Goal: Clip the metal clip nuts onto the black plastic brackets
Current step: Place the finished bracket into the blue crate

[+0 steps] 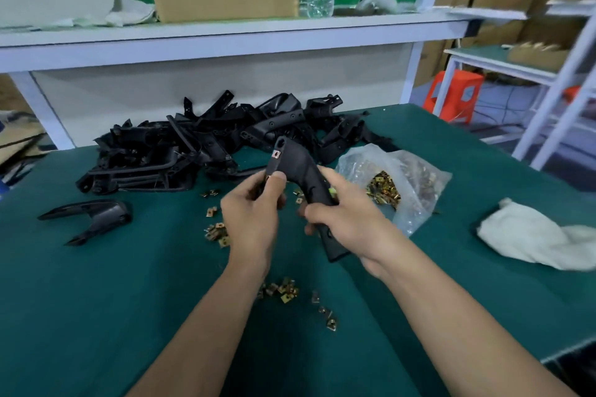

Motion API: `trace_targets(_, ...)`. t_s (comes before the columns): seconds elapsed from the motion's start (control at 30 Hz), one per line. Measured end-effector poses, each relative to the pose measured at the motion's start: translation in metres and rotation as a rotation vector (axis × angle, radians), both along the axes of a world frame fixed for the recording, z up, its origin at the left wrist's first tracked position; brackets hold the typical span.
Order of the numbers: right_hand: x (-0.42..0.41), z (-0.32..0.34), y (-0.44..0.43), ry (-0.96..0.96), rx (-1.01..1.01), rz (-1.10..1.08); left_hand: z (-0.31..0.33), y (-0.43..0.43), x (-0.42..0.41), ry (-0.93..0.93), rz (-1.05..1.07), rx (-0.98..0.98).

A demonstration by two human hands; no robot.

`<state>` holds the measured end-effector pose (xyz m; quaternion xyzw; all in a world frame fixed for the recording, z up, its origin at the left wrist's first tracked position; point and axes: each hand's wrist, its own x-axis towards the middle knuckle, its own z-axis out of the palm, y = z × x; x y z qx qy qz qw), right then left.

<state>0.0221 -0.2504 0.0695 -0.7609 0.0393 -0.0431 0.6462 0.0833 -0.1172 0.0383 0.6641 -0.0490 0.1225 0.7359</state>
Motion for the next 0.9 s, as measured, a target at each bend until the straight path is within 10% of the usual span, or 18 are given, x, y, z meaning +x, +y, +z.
trace_targets(0.4,-0.158,0.020,-0.110,-0.046,0.300,-0.430,0.054,-0.139,-0.081,-0.067,-0.601,0.124)
trace_targets(0.9,-0.413,-0.110,-0.242,-0.034,0.827,-1.335,-0.049,-0.357,-0.302,0.528,-1.257,0.346)
